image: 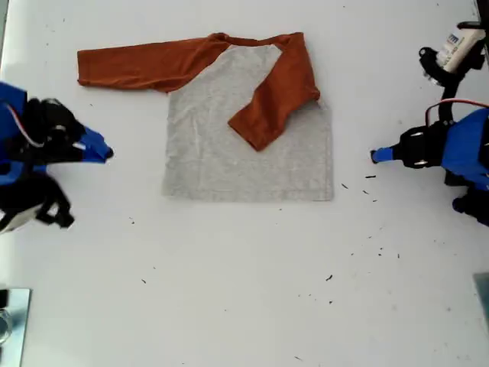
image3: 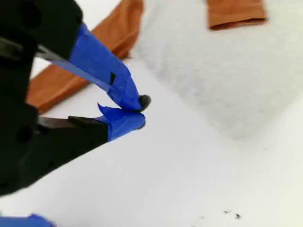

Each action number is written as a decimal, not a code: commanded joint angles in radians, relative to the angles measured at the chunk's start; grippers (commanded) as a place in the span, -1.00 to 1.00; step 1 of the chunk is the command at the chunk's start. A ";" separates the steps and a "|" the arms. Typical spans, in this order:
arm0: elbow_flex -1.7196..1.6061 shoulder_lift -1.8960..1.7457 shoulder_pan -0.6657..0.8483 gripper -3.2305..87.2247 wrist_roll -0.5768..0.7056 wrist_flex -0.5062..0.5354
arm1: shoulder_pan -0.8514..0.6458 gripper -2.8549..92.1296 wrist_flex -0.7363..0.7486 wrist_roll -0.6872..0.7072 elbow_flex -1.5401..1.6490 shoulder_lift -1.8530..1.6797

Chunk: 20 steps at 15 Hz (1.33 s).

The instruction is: Fold t shirt

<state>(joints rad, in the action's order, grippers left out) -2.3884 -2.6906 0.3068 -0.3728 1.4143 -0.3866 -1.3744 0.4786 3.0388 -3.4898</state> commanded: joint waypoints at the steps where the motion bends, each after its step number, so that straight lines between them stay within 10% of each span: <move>1: 0.347 0.225 0.318 -0.93 0.101 0.176 | -0.008 -0.87 0.000 0.018 0.054 -0.015; 6: 0.265 0.314 0.899 -0.93 0.433 0.129 | 0.003 -0.87 0.002 0.018 0.054 -0.015; 9: 0.337 0.380 0.919 -0.26 0.503 0.123 | 0.008 -0.87 0.002 0.015 0.054 -0.015; 11: 0.316 0.463 0.939 -0.20 0.515 0.084 | 0.008 -0.87 0.002 0.015 0.054 -0.015; 17: -0.018 0.634 1.023 -0.28 0.584 -0.304 | 0.023 -0.87 0.002 0.009 0.054 -0.015; 20: -0.061 0.811 1.048 -0.72 0.629 -0.463 | 0.032 -0.87 0.002 0.006 0.054 -0.015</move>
<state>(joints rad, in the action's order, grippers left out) -2.4482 -1.9543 1.3284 0.2301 0.9986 -0.3651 -1.3744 0.4786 3.0388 -3.4929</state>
